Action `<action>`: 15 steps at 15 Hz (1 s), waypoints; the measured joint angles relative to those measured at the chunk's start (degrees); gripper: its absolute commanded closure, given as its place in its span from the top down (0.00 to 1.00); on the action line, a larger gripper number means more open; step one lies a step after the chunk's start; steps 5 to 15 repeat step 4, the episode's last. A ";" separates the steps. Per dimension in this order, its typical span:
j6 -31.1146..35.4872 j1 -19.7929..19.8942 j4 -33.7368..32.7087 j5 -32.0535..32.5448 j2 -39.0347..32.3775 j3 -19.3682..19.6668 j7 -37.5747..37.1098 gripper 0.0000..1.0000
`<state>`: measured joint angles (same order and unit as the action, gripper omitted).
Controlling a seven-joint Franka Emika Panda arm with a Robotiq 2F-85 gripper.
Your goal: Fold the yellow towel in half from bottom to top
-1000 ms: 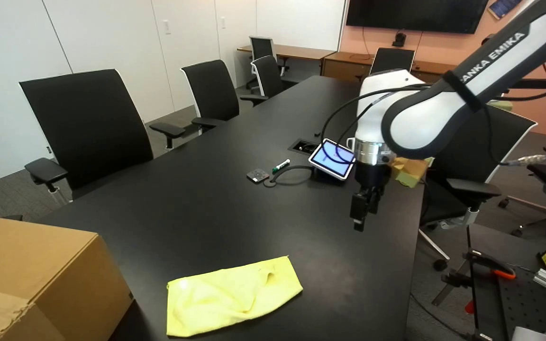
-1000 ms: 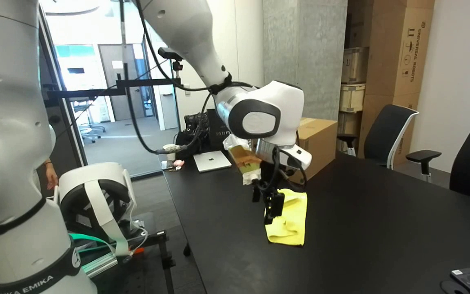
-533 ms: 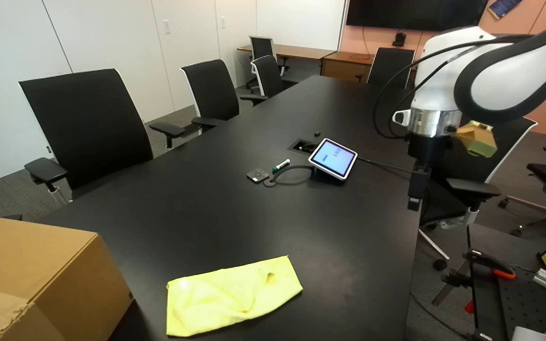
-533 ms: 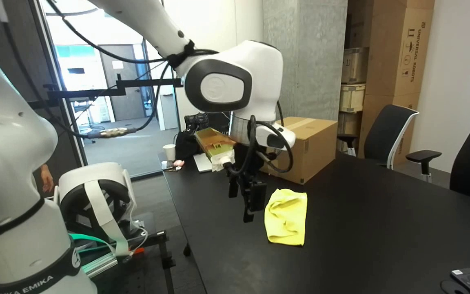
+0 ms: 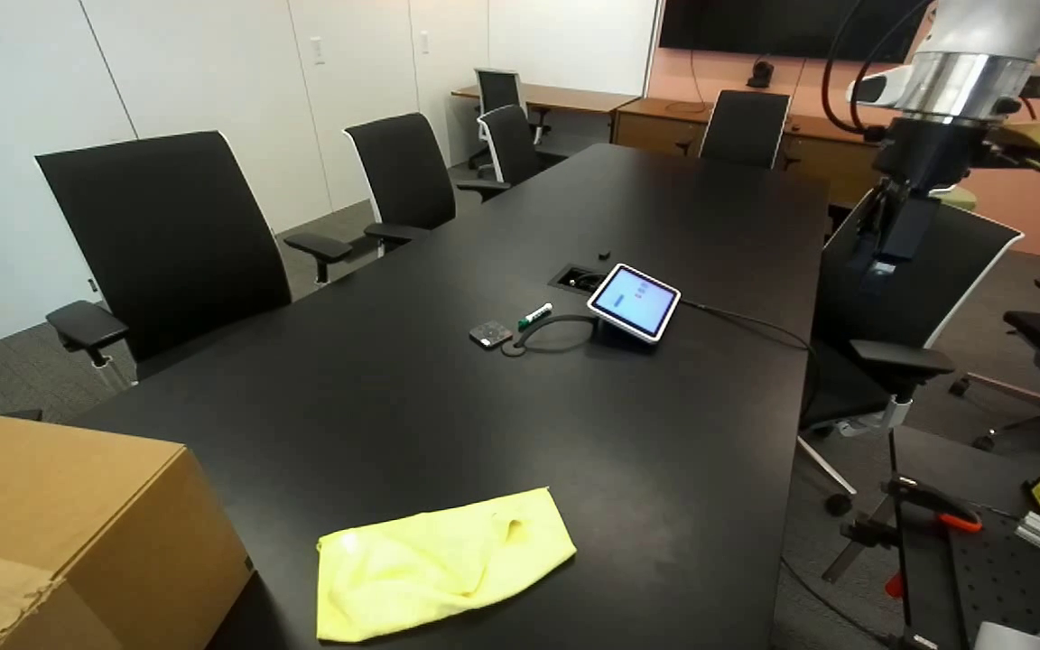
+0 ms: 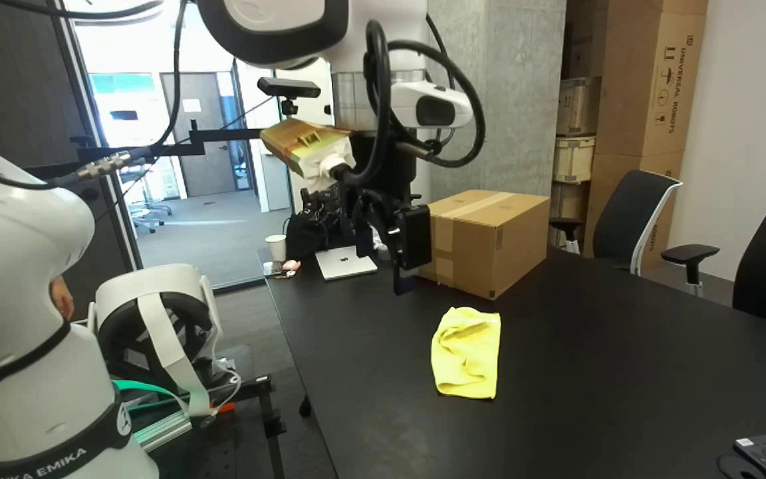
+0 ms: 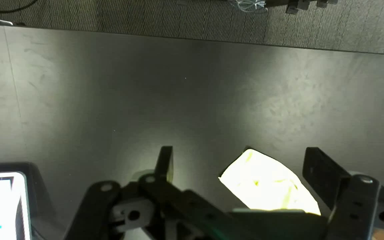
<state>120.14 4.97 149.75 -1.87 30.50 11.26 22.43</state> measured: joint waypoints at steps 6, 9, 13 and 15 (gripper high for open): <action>-0.42 0.00 0.28 0.00 0.76 0.23 0.52 1.00; -0.42 0.00 0.28 0.00 0.76 0.23 0.52 1.00; -0.42 0.00 0.28 0.00 0.76 0.23 0.52 1.00; -0.42 0.00 0.28 0.00 0.76 0.23 0.52 1.00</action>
